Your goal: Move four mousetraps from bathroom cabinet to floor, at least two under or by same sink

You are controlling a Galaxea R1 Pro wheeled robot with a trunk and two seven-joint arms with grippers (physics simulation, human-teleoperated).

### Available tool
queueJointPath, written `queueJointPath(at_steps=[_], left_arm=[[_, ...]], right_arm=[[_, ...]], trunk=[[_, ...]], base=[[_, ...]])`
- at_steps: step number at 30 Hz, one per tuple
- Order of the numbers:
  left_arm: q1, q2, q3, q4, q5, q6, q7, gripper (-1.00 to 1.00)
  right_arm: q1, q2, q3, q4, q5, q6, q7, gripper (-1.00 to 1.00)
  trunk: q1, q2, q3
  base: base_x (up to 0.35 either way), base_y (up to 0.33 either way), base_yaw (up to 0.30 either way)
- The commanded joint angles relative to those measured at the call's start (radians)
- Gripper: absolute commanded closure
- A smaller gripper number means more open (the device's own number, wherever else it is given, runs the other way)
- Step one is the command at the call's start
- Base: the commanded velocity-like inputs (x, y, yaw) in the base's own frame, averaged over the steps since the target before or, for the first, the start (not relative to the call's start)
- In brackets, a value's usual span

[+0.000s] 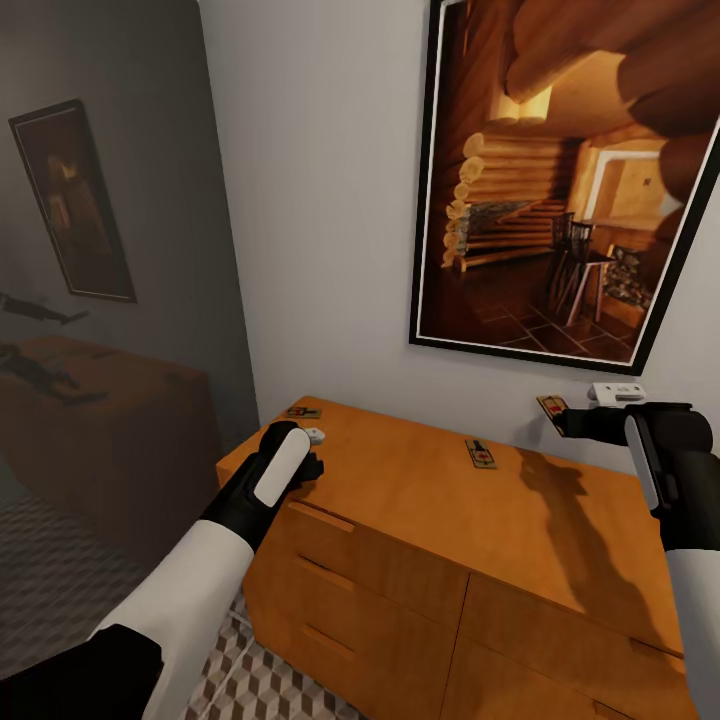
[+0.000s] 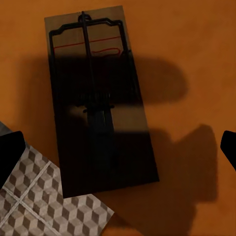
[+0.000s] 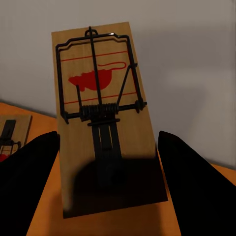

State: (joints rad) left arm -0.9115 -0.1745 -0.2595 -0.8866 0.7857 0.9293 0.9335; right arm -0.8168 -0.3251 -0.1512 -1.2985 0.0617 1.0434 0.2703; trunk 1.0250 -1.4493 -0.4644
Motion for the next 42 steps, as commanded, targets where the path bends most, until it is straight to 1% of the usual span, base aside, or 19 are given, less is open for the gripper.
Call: queueJointPath(at_steps=[1, 14, 26, 31, 40, 41, 42], left_arm=[[-0.001, 0.0, -0.001, -0.001, 0.009, 0.002, 0.01, -1.0], [-0.001, 0.0, -0.001, 0.003, 0.009, 0.0, 0.01, -1.0], [-0.001, 0.0, -0.002, 0.038, 0.009, -0.004, 0.009, -1.0], [-0.001, 0.0, -0.003, 0.045, 0.009, -0.005, -0.012, -1.0], [-0.001, 0.0, -0.003, 0.047, 0.009, -0.006, -0.022, -1.0], [-0.001, 0.0, -0.003, 0.047, 0.009, -0.006, -0.022, 1.0], [-0.001, 0.0, -0.003, 0.048, 0.009, -0.006, -0.022, 1.0]], right_arm=[[-0.001, 0.0, -0.001, -0.001, 0.006, 0.004, 0.007, 1.0], [-0.001, 0.0, -0.001, -0.001, 0.007, 0.004, 0.007, 1.0], [-0.001, 0.0, -0.001, -0.001, 0.006, 0.004, 0.007, 1.0], [-0.001, 0.0, -0.001, -0.001, 0.006, 0.004, 0.007, 1.0], [-0.001, 0.0, -0.001, -0.001, 0.006, 0.004, 0.007, 1.0], [-0.001, 0.0, -0.001, -0.001, 0.006, 0.004, 0.007, 1.0], [-0.001, 0.0, -0.001, -0.001, 0.006, 0.004, 0.007, 1.0]], trunk=[[0.0, -0.001, -0.001], [0.0, -0.001, -0.001], [0.0, -0.001, -0.001], [0.0, -0.001, -0.001], [0.0, -0.001, -0.001], [0.0, -0.001, -0.001], [0.0, -0.001, -0.001]], base=[[0.0, 0.0, 0.0], [0.0, 0.0, 0.0], [0.0, 0.0, 0.0], [0.0, 0.0, 0.0], [0.0, 0.0, 0.0], [0.0, 0.0, 0.0], [0.0, 0.0, 0.0]])
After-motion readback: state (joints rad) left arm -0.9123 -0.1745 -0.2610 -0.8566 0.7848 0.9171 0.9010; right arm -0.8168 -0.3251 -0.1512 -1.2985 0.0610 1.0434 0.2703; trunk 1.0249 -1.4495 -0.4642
